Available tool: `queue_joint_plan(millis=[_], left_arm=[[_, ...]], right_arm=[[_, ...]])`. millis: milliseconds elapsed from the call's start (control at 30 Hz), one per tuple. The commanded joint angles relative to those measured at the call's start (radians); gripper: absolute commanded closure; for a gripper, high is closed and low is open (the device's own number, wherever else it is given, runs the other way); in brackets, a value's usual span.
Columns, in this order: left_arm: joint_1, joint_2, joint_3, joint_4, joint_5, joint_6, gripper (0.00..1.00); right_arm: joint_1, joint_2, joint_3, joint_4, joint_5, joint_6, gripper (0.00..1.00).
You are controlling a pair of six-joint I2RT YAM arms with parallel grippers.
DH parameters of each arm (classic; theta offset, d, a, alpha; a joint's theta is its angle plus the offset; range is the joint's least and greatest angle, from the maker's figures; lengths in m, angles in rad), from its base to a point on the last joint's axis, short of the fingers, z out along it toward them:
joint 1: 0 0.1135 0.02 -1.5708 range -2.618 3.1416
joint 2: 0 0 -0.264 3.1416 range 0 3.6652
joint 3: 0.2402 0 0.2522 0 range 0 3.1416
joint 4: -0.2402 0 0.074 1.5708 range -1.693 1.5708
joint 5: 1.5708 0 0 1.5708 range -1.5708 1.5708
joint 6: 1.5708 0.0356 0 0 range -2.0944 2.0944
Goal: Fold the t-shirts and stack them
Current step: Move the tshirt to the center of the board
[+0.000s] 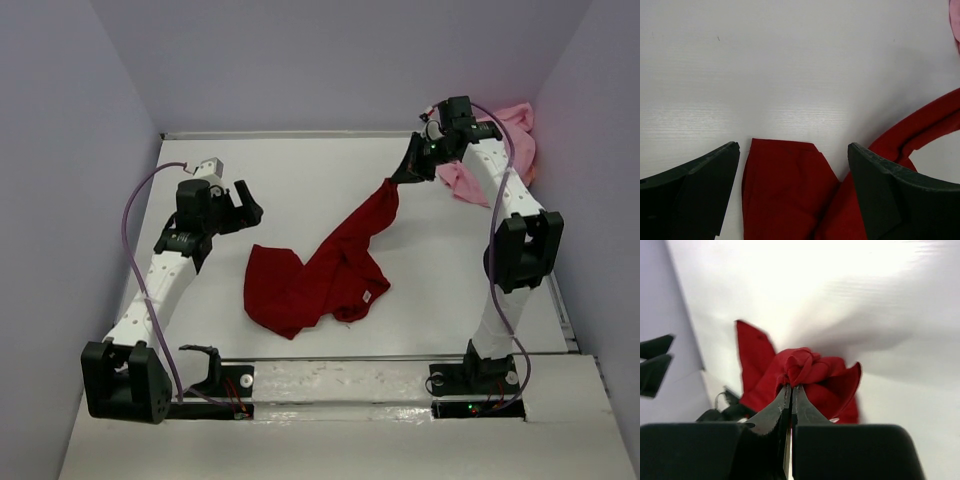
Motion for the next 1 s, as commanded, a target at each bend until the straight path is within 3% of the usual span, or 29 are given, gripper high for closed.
queue_joint_plan(millis=[0,67,200,300,333,400,467,633,833,967], left_arm=[[-0.005,-0.024,-0.005,0.009,0.027,0.004,0.01],[-0.005,-0.021,-0.003,0.009,0.03,0.004,0.01],[-0.006,-0.007,0.0,0.009,0.042,0.015,0.01],[-0.009,0.022,0.007,0.003,0.062,0.026,0.01],[-0.011,0.028,0.01,-0.001,0.067,0.027,0.01],[-0.015,0.048,0.017,-0.004,0.076,0.033,0.01],[-0.023,0.061,0.024,-0.015,0.091,0.047,0.01],[-0.06,0.111,0.061,-0.041,0.121,0.081,0.01],[-0.113,0.189,0.093,-0.044,0.122,0.067,0.01],[-0.15,0.217,0.112,-0.041,0.11,0.063,0.01]], right_arm=[[0.004,0.108,0.085,-0.096,0.189,-0.132,0.97],[0.004,0.125,0.071,-0.059,0.197,-0.133,0.86],[0.004,0.166,0.073,0.024,0.169,-0.115,0.51],[0.004,0.194,0.108,0.033,0.177,-0.113,0.48],[0.004,0.191,0.108,0.039,0.187,-0.115,0.4],[0.004,0.181,0.1,0.065,0.189,-0.124,0.38],[-0.007,0.163,0.084,0.093,0.215,-0.141,0.27],[-0.094,0.12,-0.049,0.085,0.165,-0.146,0.26],[-0.134,-0.056,-0.493,0.323,0.06,-0.089,0.27],[-0.134,-0.093,-0.628,0.433,0.002,-0.034,0.28]])
